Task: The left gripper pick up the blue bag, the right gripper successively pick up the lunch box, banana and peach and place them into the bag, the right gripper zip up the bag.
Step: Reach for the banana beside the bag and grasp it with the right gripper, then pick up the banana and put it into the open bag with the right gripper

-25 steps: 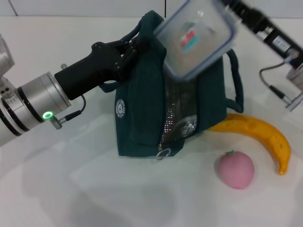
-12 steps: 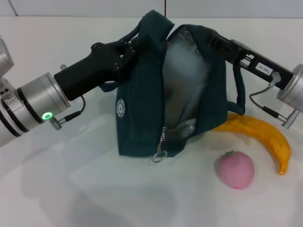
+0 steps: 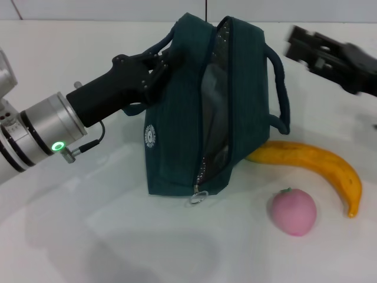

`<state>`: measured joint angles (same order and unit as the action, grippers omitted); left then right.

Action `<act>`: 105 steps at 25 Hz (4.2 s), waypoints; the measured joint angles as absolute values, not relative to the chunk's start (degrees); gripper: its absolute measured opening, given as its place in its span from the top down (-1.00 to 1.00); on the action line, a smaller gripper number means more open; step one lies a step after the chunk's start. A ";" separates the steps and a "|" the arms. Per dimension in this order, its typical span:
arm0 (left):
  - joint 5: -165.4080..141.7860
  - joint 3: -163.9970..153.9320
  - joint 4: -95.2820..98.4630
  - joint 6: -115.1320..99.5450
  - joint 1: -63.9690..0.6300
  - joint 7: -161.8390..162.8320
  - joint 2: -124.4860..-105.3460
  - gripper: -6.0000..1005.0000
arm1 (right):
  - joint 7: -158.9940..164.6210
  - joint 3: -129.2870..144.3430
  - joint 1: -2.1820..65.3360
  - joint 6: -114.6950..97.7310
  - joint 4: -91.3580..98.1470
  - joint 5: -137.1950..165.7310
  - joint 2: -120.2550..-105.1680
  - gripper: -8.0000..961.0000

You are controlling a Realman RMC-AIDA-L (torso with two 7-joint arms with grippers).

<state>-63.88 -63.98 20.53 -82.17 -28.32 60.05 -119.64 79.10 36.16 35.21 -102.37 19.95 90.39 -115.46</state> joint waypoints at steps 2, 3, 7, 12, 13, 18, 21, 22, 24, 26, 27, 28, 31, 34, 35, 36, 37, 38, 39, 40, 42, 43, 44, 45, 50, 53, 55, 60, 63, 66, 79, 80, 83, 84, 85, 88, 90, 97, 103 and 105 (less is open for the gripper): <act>-63.93 -63.98 20.49 -82.17 -28.29 59.70 -119.58 0.92 | 84.74 40.22 30.73 -101.75 30.55 90.51 -115.39 -0.04; -63.93 -63.97 20.48 -82.17 -28.26 59.43 -119.56 0.92 | 88.29 42.93 27.92 -100.51 36.63 91.05 -115.38 -0.12; -63.90 -63.93 20.49 -82.16 -27.78 59.08 -119.46 0.91 | 99.40 50.11 22.57 -93.37 54.96 99.64 -115.67 -0.33; -64.22 -63.89 20.45 -80.81 -28.17 58.82 -119.42 0.92 | 110.01 55.66 24.17 -87.95 63.96 112.86 -115.46 -0.41; -64.24 -63.90 20.47 -80.40 -28.42 58.79 -119.45 0.92 | 111.59 56.08 24.92 -87.39 64.82 115.53 -115.45 -0.43; -64.16 -63.90 20.46 -79.23 -29.79 58.64 -119.48 0.92 | 118.57 59.51 29.61 -86.78 67.99 126.56 -115.37 -0.52; -64.11 -63.89 20.61 -78.82 -29.89 58.63 -119.45 0.92 | 121.45 62.65 31.90 -86.75 69.14 130.45 -115.39 -0.57; -64.10 -63.89 20.70 -78.61 -29.91 58.62 -119.46 0.92 | 122.21 63.61 32.43 -86.75 69.48 130.89 -115.40 -0.59; -64.08 -63.89 20.88 -78.12 -29.95 58.62 -119.49 0.92 | 123.82 65.38 33.40 -86.74 69.98 131.60 -115.39 -0.63; -64.08 -63.89 20.92 -77.84 -29.96 58.62 -119.50 0.92 | 125.47 67.01 34.56 -86.63 70.31 133.05 -115.40 -0.66; -64.08 -63.89 20.94 -77.81 -29.98 58.62 -119.49 0.92 | 125.98 67.67 34.95 -86.57 70.37 133.67 -115.43 -0.68; -64.08 -63.90 20.97 -77.79 -30.00 58.62 -119.48 0.92 | 126.80 69.25 35.66 -86.36 70.40 134.96 -115.48 -0.70; -64.02 -63.89 21.04 -77.77 -30.04 58.62 -119.46 0.92 | 128.37 73.31 37.23 -85.96 70.10 137.97 -115.52 -0.75; -63.90 -63.89 21.07 -77.77 -30.11 58.46 -119.45 0.92 | 129.51 76.96 38.39 -85.10 69.72 139.90 -115.59 -0.80; -63.89 -63.89 21.08 -77.77 -30.14 58.28 -119.44 0.92 | 129.97 78.28 38.78 -84.72 69.57 140.29 -115.58 -0.80; -63.88 -63.89 21.08 -77.77 -30.16 58.12 -119.44 0.92 | 130.32 79.53 39.36 -84.48 69.21 140.74 -115.56 -0.81; -63.88 -63.89 21.09 -77.77 -30.16 57.94 -119.44 0.92 | 130.51 80.03 39.67 -84.40 68.94 141.02 -115.56 -0.81; -63.88 -63.90 21.09 -77.77 -30.16 57.87 -119.44 0.92 | 130.76 80.93 40.26 -84.35 68.37 141.58 -115.55 -0.82; -63.88 -63.89 21.09 -77.78 -30.16 57.85 -119.44 0.92 | 131.11 81.68 40.82 -84.29 67.70 142.15 -115.59 -0.83; -63.87 -63.90 21.09 -77.77 -30.16 57.84 -119.44 0.92 | 131.41 82.27 41.25 -84.22 67.16 142.58 -115.62 -0.83; -63.85 -63.89 21.09 -77.77 -30.20 57.83 -119.44 0.92 | 132.11 83.35 41.96 -84.04 66.22 143.43 -115.68 -0.82; -63.82 -63.89 21.09 -77.78 -30.22 57.83 -119.44 0.92 | 132.48 83.87 42.36 -83.86 65.68 143.98 -115.71 -0.82; -63.78 -63.86 21.09 -77.78 -30.25 57.83 -119.44 0.92 | 132.68 84.15 42.64 -83.67 65.25 144.32 -115.73 -0.82; -63.75 -63.84 21.09 -77.78 -30.25 57.80 -119.44 0.92 | 132.91 84.61 43.10 -83.32 64.44 144.89 -115.77 -0.82; -63.71 -63.81 21.06 -77.78 -30.38 57.08 -119.57 0.92 | 133.12 85.36 43.87 -82.42 62.73 145.64 -115.82 -0.82; -63.71 -63.80 20.90 -77.78 -30.56 57.04 -119.60 0.92 | 133.14 85.39 43.99 -82.31 62.42 145.65 -115.84 -0.80; -63.67 -63.81 20.84 -77.78 -30.66 57.04 -119.61 0.92 | 133.14 85.41 44.03 -82.31 62.12 145.67 -115.83 -0.76; -63.63 -63.80 20.75 -77.78 -30.69 57.04 -119.62 0.92 | 133.13 85.43 44.11 -82.36 61.70 145.65 -115.82 -0.56; -63.62 -63.80 20.68 -77.78 -30.69 57.04 -119.68 0.92 | 132.96 84.83 43.76 -82.34 61.80 145.37 -115.73 -0.34; -63.62 -63.81 20.66 -77.78 -30.66 57.04 -119.70 0.92 | 132.66 81.76 42.92 -82.40 62.52 145.10 -115.60 -0.12; -63.62 -63.81 20.65 -78.40 -30.12 57.04 -119.71 0.92 | 127.99 60.49 32.51 -83.13 70.03 137.09 -115.53 0.11; -63.62 -63.81 20.65 -78.48 -30.04 57.04 -119.71 0.92 | 126.11 58.25 31.40 -84.00 70.73 134.69 -115.53 0.10; -63.63 -63.81 20.85 -78.86 -29.60 57.04 -119.71 0.92 | 120.70 52.00 29.42 -87.87 72.19 127.82 -115.54 0.08; -63.63 -63.81 20.94 -79.08 -29.44 57.04 -119.71 0.92 | 118.55 49.52 28.96 -89.87 72.39 125.10 -115.56 0.07; -63.63 -63.81 21.02 -79.32 -29.33 57.04 -119.71 0.92 | 116.86 47.17 28.57 -91.40 72.47 122.76 -115.57 0.07; -63.63 -63.81 21.07 -79.76 -29.32 57.04 -119.70 0.92 | 110.52 40.67 27.10 -95.77 70.36 111.84 -115.57 0.05; -63.64 -63.96 21.08 -79.89 -29.62 57.05 -119.70 0.91 | 107.34 39.46 26.19 -96.70 67.63 104.39 -115.50 0.03; -63.64 -63.93 21.10 -82.58 -29.90 57.04 -119.72 0.92 | 91.72 48.35 29.99 -92.63 48.13 82.16 -115.79 -0.02; -63.63 -63.90 20.68 -82.41 -30.53 57.04 -119.77 0.92 | 82.83 59.60 38.06 -84.36 36.51 76.19 -116.05 -0.06; -63.46 -63.89 20.61 -82.32 -30.59 57.04 -119.78 0.92 | 80.80 62.66 39.99 -82.68 33.08 73.98 -116.10 -0.07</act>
